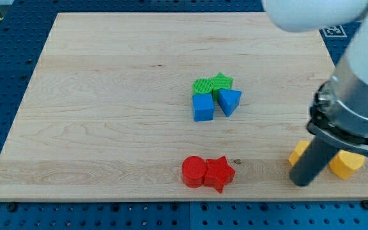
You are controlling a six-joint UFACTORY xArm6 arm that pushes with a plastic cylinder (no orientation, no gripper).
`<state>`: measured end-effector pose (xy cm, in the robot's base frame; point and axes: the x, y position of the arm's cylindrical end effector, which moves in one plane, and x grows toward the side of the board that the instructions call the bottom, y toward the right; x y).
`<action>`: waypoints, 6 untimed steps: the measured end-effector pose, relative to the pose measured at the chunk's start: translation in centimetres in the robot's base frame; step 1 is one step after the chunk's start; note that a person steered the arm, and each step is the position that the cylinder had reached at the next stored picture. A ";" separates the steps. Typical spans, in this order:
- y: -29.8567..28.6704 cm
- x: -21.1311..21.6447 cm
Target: Place the yellow hexagon in between blue triangle and red star
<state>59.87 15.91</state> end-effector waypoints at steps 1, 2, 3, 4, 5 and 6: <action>0.9 0.6; 2.2 2.0; 3.9 1.3; 5.4 -1.1; 4.8 -3.0; -0.2 -3.4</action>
